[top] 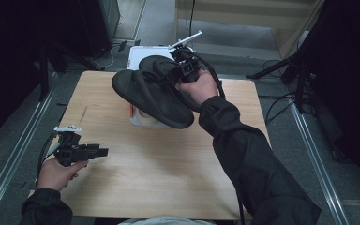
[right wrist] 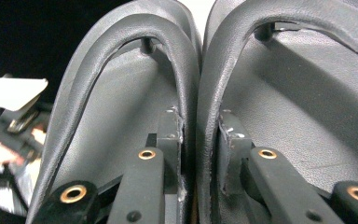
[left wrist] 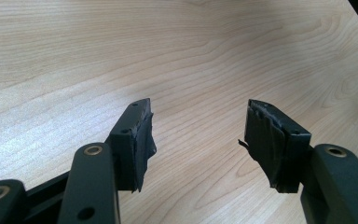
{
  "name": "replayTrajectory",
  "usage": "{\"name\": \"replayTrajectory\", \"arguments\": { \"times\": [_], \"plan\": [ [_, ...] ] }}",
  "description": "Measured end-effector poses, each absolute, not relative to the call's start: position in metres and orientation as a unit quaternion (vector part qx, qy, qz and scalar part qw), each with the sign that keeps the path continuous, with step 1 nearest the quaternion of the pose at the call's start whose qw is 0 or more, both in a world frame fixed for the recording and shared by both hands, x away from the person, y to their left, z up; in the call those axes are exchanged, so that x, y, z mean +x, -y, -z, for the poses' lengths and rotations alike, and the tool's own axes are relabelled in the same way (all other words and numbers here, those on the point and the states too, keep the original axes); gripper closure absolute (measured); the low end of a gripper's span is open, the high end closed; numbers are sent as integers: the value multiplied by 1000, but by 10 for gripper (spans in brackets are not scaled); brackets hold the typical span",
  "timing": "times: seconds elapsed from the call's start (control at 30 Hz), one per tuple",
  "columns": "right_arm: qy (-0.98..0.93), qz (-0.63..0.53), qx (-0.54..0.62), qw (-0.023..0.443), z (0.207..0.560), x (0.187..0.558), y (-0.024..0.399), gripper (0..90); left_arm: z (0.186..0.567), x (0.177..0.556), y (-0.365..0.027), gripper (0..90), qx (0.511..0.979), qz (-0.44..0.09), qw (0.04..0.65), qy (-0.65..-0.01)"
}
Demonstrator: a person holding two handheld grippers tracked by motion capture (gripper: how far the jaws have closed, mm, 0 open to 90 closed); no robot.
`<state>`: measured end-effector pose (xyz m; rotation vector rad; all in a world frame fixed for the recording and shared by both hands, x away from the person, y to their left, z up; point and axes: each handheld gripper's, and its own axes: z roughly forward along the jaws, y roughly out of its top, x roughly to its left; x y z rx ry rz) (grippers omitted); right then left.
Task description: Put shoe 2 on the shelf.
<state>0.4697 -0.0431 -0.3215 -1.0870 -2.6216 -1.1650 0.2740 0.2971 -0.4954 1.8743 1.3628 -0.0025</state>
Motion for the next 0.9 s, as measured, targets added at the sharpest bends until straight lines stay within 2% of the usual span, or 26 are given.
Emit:
{"name": "replayTrajectory", "arguments": {
  "times": [0.23, 0.43, 0.73, 0.9],
  "plan": [
    [819, 374, -436, -18, 323, 491, 30, 751, 495, 274, -296, 419, 742, 2, 401, -537],
    [793, 371, -483, -32, 323, 505, 22, 751, 495, 274, -295, 419, 744, 3, 402, -534],
    [741, 350, -566, -93, 327, 526, 2, 750, 495, 276, -294, 419, 747, 9, 404, -528],
    [706, 360, -602, -101, 332, 533, -6, 749, 495, 276, -293, 419, 747, 11, 405, -527]
  ]
}}
